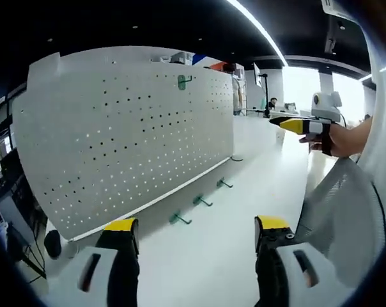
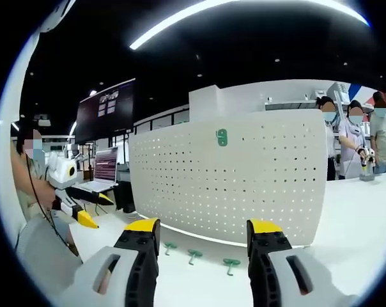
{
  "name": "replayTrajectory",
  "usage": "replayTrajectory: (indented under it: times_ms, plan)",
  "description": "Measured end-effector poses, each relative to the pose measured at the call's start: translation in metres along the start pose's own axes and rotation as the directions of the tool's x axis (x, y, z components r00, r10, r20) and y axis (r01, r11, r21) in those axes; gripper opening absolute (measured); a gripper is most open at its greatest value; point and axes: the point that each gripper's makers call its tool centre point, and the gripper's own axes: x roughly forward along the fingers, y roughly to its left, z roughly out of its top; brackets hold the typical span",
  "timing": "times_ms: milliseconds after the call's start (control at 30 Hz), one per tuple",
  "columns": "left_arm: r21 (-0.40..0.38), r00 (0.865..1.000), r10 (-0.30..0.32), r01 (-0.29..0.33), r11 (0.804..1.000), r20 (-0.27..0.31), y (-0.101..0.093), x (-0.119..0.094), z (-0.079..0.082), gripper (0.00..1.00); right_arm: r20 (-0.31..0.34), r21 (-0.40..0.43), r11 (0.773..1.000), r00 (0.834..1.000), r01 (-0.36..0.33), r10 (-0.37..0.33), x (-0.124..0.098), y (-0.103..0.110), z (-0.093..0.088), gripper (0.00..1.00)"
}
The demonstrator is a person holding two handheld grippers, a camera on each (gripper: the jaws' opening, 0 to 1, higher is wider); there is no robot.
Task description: Insert the hook assembly into the mounting plate slot until the hook locks in place.
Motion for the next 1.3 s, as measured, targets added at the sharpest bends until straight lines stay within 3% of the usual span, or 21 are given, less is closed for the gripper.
replayTrajectory:
  times_ms: [500, 600, 1000, 1133, 1300]
  plan:
    - [0.046, 0.990, -0.111, 0.115, 0.992, -0.088, -0.007, 0.011, -0.005, 0.76, -0.006, 0.001, 1.000, 1.000, -0.001, 0.001, 0.001, 0.000, -0.001, 0.53]
    - [0.126, 0.981, -0.134, 0.152, 0.980, -0.140, -0.009, 0.013, -0.010, 0.77, -0.010, 0.004, 1.000, 1.000, 0.000, 0.000, 0.001, 0.000, -0.001, 0.53]
    - [0.174, 0.956, -0.199, 0.239, 0.955, -0.218, -0.011, 0.021, -0.015, 0.77, -0.010, 0.004, 1.000, 1.000, 0.008, -0.008, 0.000, -0.002, -0.002, 0.52]
    - [0.177, 0.935, -0.237, 0.289, 0.941, -0.264, -0.012, 0.024, -0.020, 0.77, -0.008, 0.007, 1.000, 1.000, 0.018, -0.018, -0.001, -0.004, -0.001, 0.52]
    - [0.189, 0.924, -0.256, 0.316, 0.930, -0.286, -0.014, 0.029, -0.021, 0.77, -0.011, 0.010, 1.000, 1.000, 0.024, -0.023, -0.001, -0.006, -0.003, 0.52]
